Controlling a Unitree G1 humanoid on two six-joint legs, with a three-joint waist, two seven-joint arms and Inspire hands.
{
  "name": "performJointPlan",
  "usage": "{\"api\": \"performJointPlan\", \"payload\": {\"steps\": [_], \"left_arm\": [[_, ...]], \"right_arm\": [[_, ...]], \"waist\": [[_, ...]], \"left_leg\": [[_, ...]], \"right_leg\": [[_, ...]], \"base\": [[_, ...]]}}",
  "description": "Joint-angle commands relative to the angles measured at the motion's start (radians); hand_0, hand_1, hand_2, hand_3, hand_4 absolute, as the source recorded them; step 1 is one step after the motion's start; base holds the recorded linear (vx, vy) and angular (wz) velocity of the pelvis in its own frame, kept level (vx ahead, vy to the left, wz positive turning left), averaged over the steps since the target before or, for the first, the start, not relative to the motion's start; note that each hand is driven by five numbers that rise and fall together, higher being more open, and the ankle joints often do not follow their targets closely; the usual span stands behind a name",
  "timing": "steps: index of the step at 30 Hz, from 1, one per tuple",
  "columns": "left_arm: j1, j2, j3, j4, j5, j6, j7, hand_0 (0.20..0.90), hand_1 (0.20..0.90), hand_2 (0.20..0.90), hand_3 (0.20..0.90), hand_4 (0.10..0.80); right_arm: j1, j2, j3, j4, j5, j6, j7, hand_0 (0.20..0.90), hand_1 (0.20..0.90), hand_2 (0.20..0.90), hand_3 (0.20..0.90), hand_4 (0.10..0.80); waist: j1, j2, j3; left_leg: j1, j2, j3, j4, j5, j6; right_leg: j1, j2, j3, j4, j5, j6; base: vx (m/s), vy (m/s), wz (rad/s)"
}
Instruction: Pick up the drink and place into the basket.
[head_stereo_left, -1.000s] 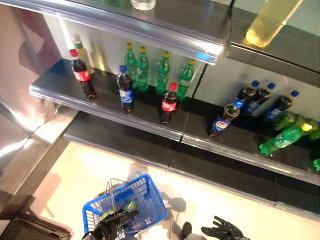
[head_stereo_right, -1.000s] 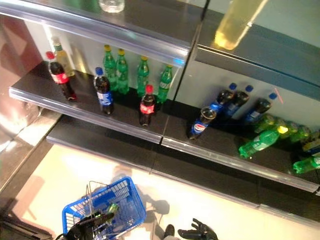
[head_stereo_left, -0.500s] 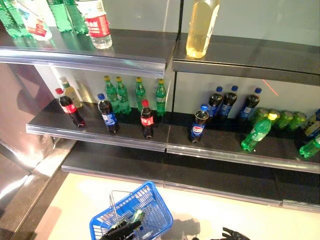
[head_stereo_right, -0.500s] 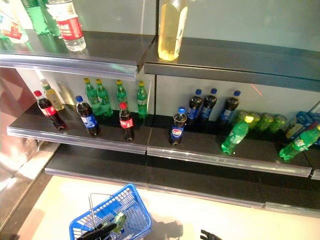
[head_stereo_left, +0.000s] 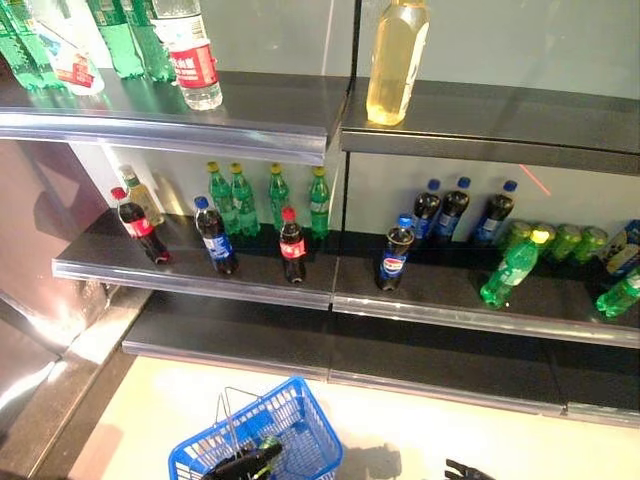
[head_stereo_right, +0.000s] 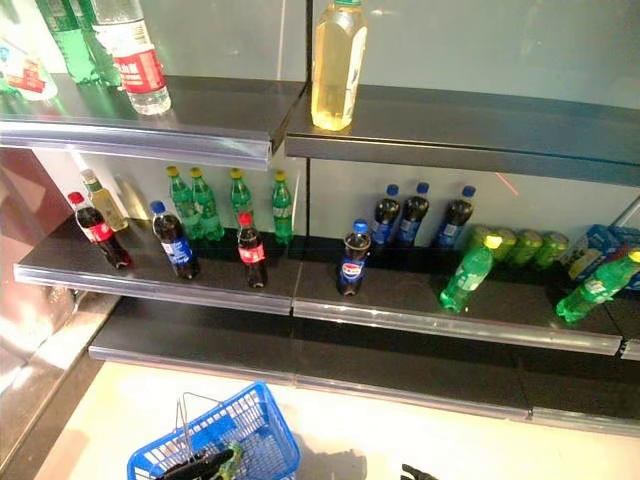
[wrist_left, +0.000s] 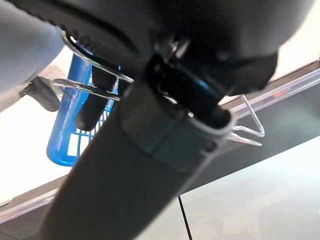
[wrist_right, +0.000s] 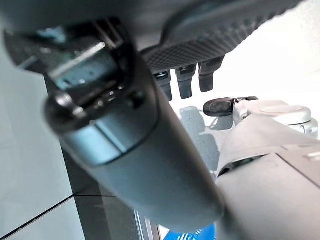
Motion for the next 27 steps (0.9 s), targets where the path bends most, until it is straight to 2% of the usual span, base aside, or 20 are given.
{"api": "performJointPlan", "payload": {"steps": [1,10,15,20,24,27], "left_arm": [[-0.108,0.034,0.025,-0.016,-0.071,-0.052,-0.096,0.3,0.3,0.3,0.2,0.1],[-0.087,0.03,0.022,-0.026,-0.059,-0.055,-0.091,0.3,0.3,0.3,0.2,0.1],[-0.106,0.013,-0.01,-0.048,-0.117,-0.073,-0.08,0.3,0.3,0.3,0.2,0.1],[-0.161,0.006,-0.03,-0.073,-0.157,-0.082,-0.064,0.3,0.3,0.3,0.2,0.1],[-0.179,0.008,-0.049,-0.067,-0.179,-0.087,-0.067,0.3,0.3,0.3,0.2,0.1],[-0.198,0.013,-0.067,-0.078,-0.207,-0.084,-0.068,0.3,0.3,0.3,0.2,0.1]], "right_arm": [[-0.078,-0.023,-0.03,0.077,0.028,-0.026,-0.005,0.9,0.9,0.9,0.9,0.8],[-0.063,-0.023,-0.012,0.075,-0.005,-0.009,0.005,0.9,0.9,0.9,0.9,0.8],[-0.088,-0.026,0.022,0.063,0.004,-0.012,-0.009,0.9,0.9,0.9,0.9,0.8],[-0.172,-0.049,0.059,0.042,0.045,-0.006,-0.036,0.9,0.9,0.9,0.9,0.8],[-0.214,-0.063,0.064,0.034,0.073,-0.004,-0.046,0.9,0.9,0.9,0.9,0.8],[-0.232,-0.078,0.07,0.022,0.085,-0.01,-0.044,0.9,0.9,0.9,0.9,0.8]], "waist": [[-0.009,0.001,0.004],[-0.014,-0.007,0.024],[-0.012,0.013,0.089],[-0.006,0.044,0.199],[-0.002,0.057,0.252],[-0.001,0.064,0.282]], "left_leg": [[-0.018,-0.017,0.003,0.001,-0.019,0.052],[-0.048,-0.003,0.016,0.001,0.0,0.035],[-0.162,0.011,0.009,0.001,0.049,0.02],[-0.295,-0.016,-0.032,0.001,0.092,0.02],[-0.338,-0.045,-0.067,0.001,0.089,0.033],[-0.357,-0.054,-0.077,0.001,0.087,0.038]], "right_leg": [[0.031,-0.04,-0.016,0.058,-0.075,0.025],[0.014,-0.03,-0.014,0.003,-0.028,0.03],[-0.103,-0.04,-0.009,-0.001,0.01,0.03],[-0.23,-0.05,-0.003,-0.001,0.048,0.025],[-0.275,-0.061,0.011,0.001,0.058,0.018],[-0.298,-0.075,0.024,0.027,0.049,0.018]], "base": [[0.0,0.0,0.0],[-0.009,-0.023,-0.02],[-0.197,0.001,-0.04],[-0.281,0.022,0.07],[-0.117,0.049,0.08],[-0.086,0.065,0.0]]}}
